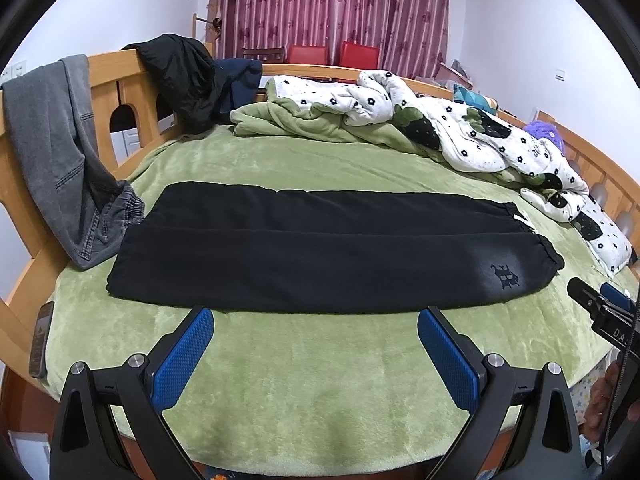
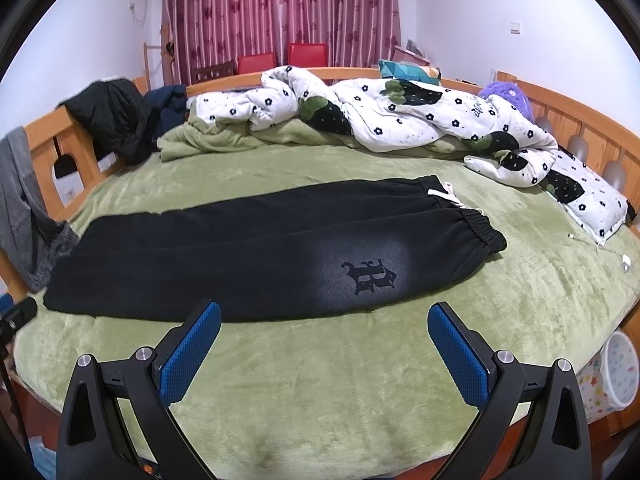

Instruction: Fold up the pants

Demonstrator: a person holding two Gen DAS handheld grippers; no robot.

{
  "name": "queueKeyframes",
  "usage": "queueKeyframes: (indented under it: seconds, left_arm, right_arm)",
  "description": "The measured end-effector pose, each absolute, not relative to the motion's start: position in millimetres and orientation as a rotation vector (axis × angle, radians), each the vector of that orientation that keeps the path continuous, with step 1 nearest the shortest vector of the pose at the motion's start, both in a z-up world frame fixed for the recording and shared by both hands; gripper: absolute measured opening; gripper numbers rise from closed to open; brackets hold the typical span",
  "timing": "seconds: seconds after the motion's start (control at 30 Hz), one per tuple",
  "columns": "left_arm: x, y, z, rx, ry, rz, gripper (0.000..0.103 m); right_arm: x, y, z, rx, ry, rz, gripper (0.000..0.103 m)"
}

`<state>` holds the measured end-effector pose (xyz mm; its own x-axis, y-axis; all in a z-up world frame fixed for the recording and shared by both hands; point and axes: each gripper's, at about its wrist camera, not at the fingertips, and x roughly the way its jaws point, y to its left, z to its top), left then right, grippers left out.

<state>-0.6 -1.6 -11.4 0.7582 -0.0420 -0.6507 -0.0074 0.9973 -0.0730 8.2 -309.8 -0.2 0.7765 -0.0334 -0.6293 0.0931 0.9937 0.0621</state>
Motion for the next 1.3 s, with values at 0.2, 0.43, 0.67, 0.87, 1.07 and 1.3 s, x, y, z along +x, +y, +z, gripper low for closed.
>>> queueKeyframes:
  seconds: [0.2,0.43,0.67,0.87,1.07,1.3]
  left_arm:
    - [-4,7,-17,-0.09,0.706,-0.09,0.103]
    - [-2,44,-20,-0.205,0.739,-0.127,0.1]
    - [23,92,-65,-0.296,0.752,-0.059,0.097]
    - [62,140,-133,-0.501,0.807,-0.014,0.086]
    - [106,162,-187,-0.63,0.857,0.014,0.076]
    - [143,177,-195,-0.719,0.845,0.08,0.014]
  right_arm:
    - [-6,-310,-1,0.083,0.667,-0.081,0.102]
    - [-8,-321,-10,0.08,0.665,-0.035,0.1]
    - [36,-348,-53,0.152,0.736,-0.023,0.092]
    - [84,-378,-116,0.275,0.814,-0.048,0.064]
    - [112,-418,-162,0.478,0.841,-0.1,0.059]
    - [161,-450,-185,0.778,0.84,-0.073,0.016]
